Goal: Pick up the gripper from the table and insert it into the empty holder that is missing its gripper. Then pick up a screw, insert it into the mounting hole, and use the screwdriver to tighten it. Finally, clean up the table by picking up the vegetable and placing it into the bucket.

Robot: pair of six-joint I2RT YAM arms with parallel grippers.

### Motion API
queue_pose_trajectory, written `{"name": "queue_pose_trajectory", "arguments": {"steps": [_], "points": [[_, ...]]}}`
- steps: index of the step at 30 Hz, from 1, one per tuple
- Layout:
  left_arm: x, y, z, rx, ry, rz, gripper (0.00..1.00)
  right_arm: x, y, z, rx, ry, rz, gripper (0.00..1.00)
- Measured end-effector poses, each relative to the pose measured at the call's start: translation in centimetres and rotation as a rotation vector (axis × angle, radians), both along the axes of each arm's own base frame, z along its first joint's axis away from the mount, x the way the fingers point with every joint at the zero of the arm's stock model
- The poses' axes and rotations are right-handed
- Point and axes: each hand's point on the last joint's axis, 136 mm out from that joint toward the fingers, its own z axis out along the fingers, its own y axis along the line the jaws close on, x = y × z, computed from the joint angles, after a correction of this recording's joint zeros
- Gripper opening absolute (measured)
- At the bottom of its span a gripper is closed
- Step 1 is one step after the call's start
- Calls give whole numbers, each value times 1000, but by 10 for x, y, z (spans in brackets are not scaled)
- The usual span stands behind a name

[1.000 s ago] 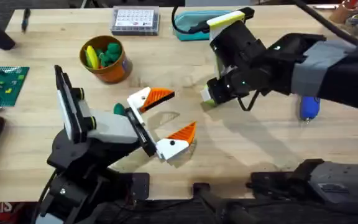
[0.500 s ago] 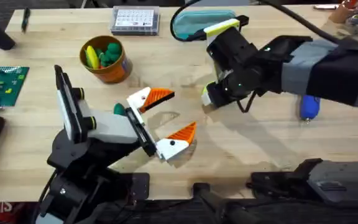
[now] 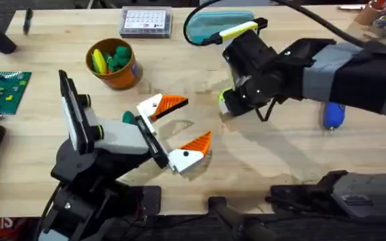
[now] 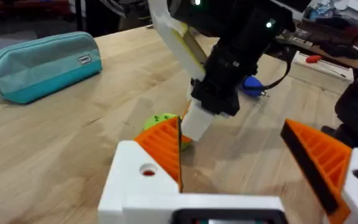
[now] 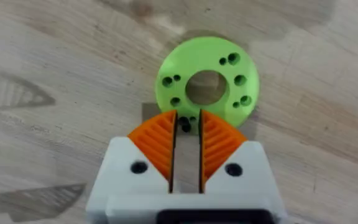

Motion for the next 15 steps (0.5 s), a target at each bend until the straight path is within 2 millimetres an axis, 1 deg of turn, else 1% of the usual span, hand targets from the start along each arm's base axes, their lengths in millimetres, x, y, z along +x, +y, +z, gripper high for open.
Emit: {"name": "queue_pose_trajectory", "arguments": {"steps": [8, 13, 15], "points": [[0, 0, 0, 0, 0, 0, 987, -2, -2, -1, -7, 10, 0, 204], [0, 0, 0, 0, 0, 0, 986, -2, -1, 0, -6, 9, 0, 143], [0, 0, 0, 0, 0, 0, 986, -2, -1, 0, -5, 9, 2, 94]]}}
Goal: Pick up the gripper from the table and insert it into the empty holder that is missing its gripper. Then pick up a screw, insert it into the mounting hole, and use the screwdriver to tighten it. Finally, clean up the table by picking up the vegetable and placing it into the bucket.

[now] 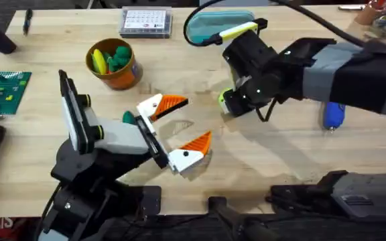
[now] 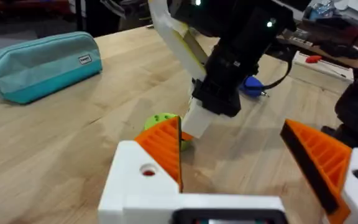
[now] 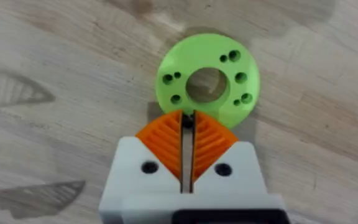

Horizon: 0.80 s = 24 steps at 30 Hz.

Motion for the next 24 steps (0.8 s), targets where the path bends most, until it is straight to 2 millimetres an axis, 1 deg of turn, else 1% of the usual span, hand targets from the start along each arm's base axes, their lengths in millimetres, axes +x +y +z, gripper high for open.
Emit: {"name": "queue_pose_trajectory", "arguments": {"steps": [1, 2, 3, 14, 19, 24], "points": [[0, 0, 0, 0, 0, 0, 986, 0, 0, 0, 1, 0, 1, 45], [0, 0, 0, 0, 0, 0, 986, 0, 1, 0, 2, 0, 1, 17], [0, 0, 0, 0, 0, 0, 986, 0, 1, 0, 2, 0, 2, 10], [0, 0, 0, 0, 0, 0, 986, 1, 1, 3, 1, 0, 2, 7], [0, 0, 0, 0, 0, 0, 986, 10, 8, 17, 20, -28, 8, 7], [0, 0, 0, 0, 0, 0, 986, 17, 13, 39, 26, -47, 29, 7]]}}
